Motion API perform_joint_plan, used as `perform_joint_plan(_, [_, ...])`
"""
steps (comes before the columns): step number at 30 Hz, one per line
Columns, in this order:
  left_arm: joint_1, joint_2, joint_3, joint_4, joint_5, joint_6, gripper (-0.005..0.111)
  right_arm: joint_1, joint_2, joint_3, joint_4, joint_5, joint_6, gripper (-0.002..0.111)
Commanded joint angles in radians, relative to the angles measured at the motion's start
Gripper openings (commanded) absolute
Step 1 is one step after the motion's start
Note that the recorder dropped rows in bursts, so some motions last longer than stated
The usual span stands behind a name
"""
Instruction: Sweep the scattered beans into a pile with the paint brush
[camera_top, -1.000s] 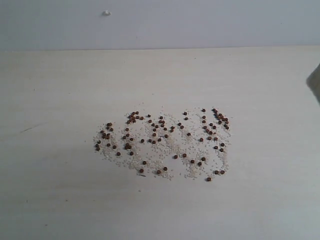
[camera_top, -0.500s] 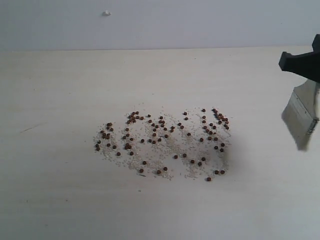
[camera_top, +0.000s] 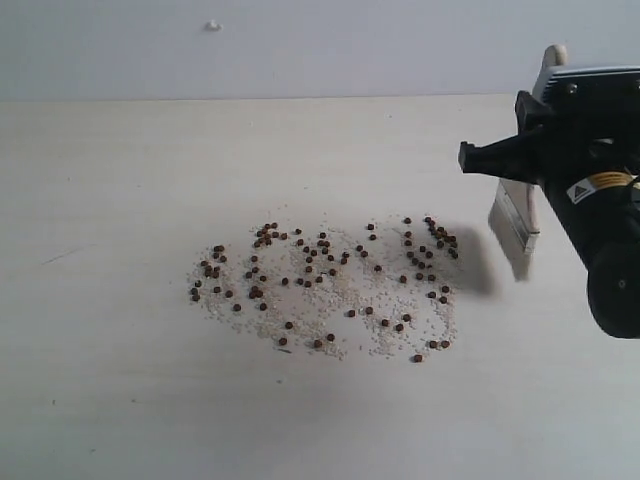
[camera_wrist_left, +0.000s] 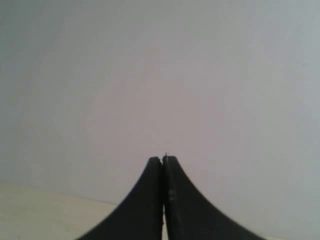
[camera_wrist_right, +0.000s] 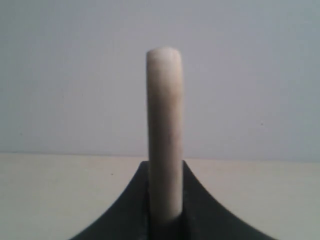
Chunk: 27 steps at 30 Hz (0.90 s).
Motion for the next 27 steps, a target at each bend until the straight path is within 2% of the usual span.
perform_joint_plan(1, [0.001, -0.005, 0.006, 0.004, 0.006, -0.007, 0.000, -0.003, 0.051, -0.011, -0.008, -0.031, 0.014, 0.000])
perform_joint_plan(15, [0.001, -0.005, 0.006, 0.004, 0.006, -0.007, 0.000, -0.003, 0.141, -0.085, 0.003, -0.031, 0.211, 0.000])
perform_joint_plan(27, [0.001, -0.005, 0.006, 0.004, 0.006, -0.007, 0.000, -0.003, 0.141, -0.089, -0.132, 0.009, 0.319, 0.000])
